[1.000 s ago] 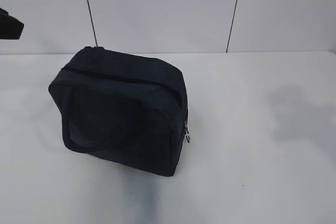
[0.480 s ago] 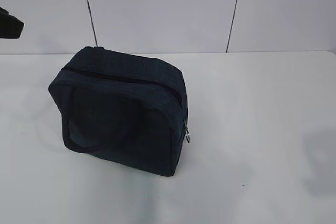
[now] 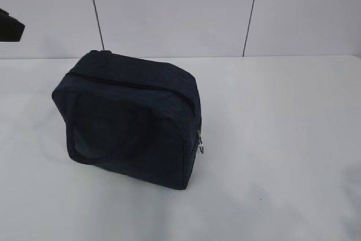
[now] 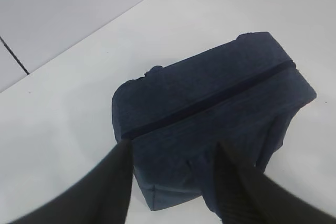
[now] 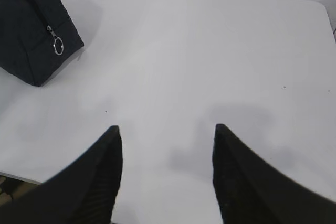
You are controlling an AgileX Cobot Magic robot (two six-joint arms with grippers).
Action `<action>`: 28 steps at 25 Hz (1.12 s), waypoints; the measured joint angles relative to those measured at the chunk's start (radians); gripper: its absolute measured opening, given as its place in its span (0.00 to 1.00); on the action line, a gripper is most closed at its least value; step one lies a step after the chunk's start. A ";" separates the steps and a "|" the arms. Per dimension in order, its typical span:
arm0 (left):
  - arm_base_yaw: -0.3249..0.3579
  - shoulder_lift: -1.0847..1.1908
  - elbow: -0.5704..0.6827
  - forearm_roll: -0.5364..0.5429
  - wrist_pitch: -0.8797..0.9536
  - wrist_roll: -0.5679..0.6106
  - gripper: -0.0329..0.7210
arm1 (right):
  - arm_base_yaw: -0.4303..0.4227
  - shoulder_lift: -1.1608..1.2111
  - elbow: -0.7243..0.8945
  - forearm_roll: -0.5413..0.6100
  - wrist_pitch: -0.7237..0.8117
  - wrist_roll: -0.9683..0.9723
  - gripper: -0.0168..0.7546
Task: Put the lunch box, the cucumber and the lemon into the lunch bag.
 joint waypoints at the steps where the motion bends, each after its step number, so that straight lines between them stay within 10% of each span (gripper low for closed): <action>1: 0.000 0.000 0.000 0.000 0.000 0.000 0.53 | 0.000 0.000 0.002 0.000 0.002 0.002 0.57; 28: 0.000 0.011 0.000 -0.002 -0.002 0.000 0.52 | -0.016 0.000 0.024 0.006 0.040 0.002 0.57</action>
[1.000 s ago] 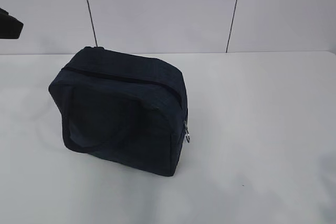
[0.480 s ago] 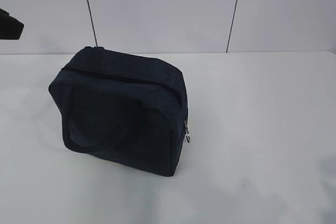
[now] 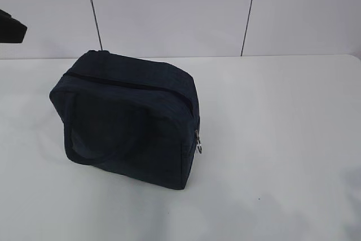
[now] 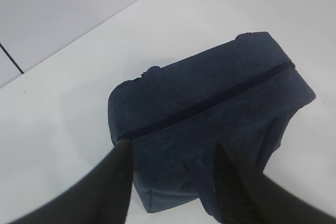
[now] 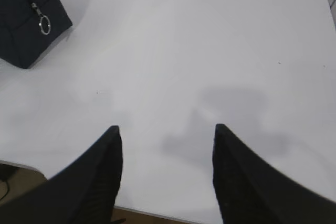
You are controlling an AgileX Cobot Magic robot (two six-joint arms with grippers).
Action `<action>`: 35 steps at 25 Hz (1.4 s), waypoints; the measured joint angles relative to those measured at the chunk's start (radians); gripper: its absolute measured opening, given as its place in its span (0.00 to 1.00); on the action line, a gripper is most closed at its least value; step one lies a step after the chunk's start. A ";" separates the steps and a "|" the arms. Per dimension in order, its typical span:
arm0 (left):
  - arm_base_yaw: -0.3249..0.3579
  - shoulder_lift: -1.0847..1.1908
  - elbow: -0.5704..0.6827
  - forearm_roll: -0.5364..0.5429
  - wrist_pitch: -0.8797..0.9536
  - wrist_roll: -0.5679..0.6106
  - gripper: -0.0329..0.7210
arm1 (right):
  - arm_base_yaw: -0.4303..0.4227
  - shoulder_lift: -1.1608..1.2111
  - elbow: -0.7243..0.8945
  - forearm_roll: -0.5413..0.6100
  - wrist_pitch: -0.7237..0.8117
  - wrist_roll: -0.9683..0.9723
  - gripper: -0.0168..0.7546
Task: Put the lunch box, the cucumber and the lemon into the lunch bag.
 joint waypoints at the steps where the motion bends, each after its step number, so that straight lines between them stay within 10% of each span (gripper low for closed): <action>1: 0.000 0.000 0.000 0.000 0.000 0.000 0.52 | -0.019 0.000 0.000 0.000 0.000 0.000 0.57; 12: 0.000 0.000 0.000 -0.001 0.000 0.000 0.52 | -0.332 0.000 0.000 -0.002 0.000 0.000 0.57; 35: 0.000 0.000 0.000 -0.027 0.005 0.000 0.52 | -0.342 0.000 0.000 -0.006 0.000 0.000 0.57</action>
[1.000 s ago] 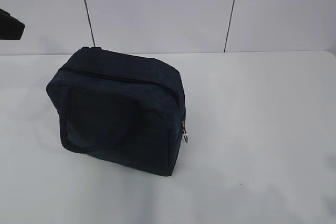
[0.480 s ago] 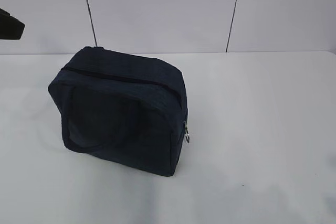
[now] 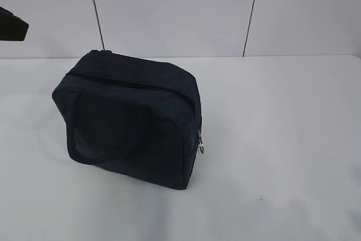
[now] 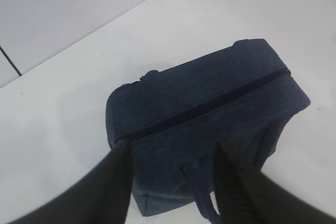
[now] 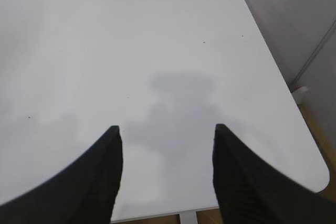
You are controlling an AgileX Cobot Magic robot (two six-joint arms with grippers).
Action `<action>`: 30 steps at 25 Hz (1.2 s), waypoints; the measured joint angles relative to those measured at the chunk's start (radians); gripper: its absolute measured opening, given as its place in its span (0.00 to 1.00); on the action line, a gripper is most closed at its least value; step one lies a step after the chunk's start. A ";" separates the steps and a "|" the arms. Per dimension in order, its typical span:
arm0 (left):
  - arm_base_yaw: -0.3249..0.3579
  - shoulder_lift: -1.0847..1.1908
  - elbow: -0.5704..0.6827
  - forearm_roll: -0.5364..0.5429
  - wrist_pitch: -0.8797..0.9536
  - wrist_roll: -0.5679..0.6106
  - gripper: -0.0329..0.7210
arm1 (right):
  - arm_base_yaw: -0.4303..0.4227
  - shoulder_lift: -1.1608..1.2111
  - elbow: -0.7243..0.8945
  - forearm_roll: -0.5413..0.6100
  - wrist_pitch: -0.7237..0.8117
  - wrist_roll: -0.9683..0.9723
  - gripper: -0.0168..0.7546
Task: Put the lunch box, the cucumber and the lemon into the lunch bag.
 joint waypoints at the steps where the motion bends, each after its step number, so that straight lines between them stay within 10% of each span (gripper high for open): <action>1: 0.000 0.000 0.000 0.000 0.004 0.000 0.52 | 0.000 0.000 0.000 0.000 0.000 0.000 0.57; 9: -0.012 -0.023 0.002 0.141 -0.011 -0.151 0.52 | 0.000 0.000 0.000 -0.002 0.000 0.000 0.57; 20: -0.067 -0.300 0.006 0.892 -0.088 -0.854 0.52 | 0.000 0.000 0.000 -0.002 0.001 0.000 0.57; 30: -0.073 -0.696 0.046 0.953 -0.073 -0.907 0.52 | 0.000 0.000 0.000 -0.002 0.001 0.000 0.57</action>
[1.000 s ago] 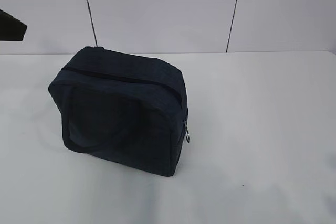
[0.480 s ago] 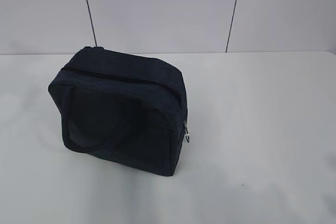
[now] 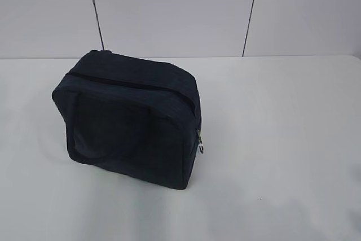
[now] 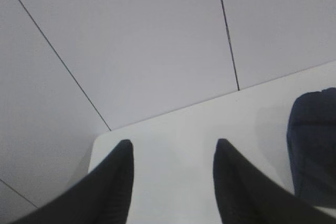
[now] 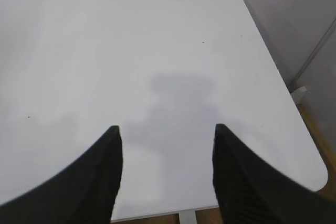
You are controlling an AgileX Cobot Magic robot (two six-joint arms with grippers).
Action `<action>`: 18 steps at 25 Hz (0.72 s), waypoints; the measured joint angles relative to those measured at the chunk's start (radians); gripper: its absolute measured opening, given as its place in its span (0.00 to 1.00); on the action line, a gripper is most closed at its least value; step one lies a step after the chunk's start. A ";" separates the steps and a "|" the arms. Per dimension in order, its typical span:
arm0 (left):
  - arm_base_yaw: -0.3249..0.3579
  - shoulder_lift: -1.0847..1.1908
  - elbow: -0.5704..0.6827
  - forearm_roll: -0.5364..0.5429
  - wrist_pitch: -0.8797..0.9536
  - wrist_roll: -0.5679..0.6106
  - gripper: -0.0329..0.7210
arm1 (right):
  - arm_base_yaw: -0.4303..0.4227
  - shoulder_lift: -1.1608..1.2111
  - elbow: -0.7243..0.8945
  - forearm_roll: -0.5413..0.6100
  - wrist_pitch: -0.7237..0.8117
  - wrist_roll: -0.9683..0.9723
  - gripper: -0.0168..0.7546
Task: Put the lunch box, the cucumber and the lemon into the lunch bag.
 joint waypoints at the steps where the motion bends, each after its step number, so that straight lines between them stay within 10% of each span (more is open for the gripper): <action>1: -0.001 -0.033 0.031 -0.017 0.010 -0.002 0.52 | 0.000 0.000 0.000 0.000 0.000 0.000 0.57; 18: -0.006 -0.521 0.411 -0.107 0.253 -0.099 0.52 | 0.000 -0.002 0.000 -0.002 0.000 0.000 0.57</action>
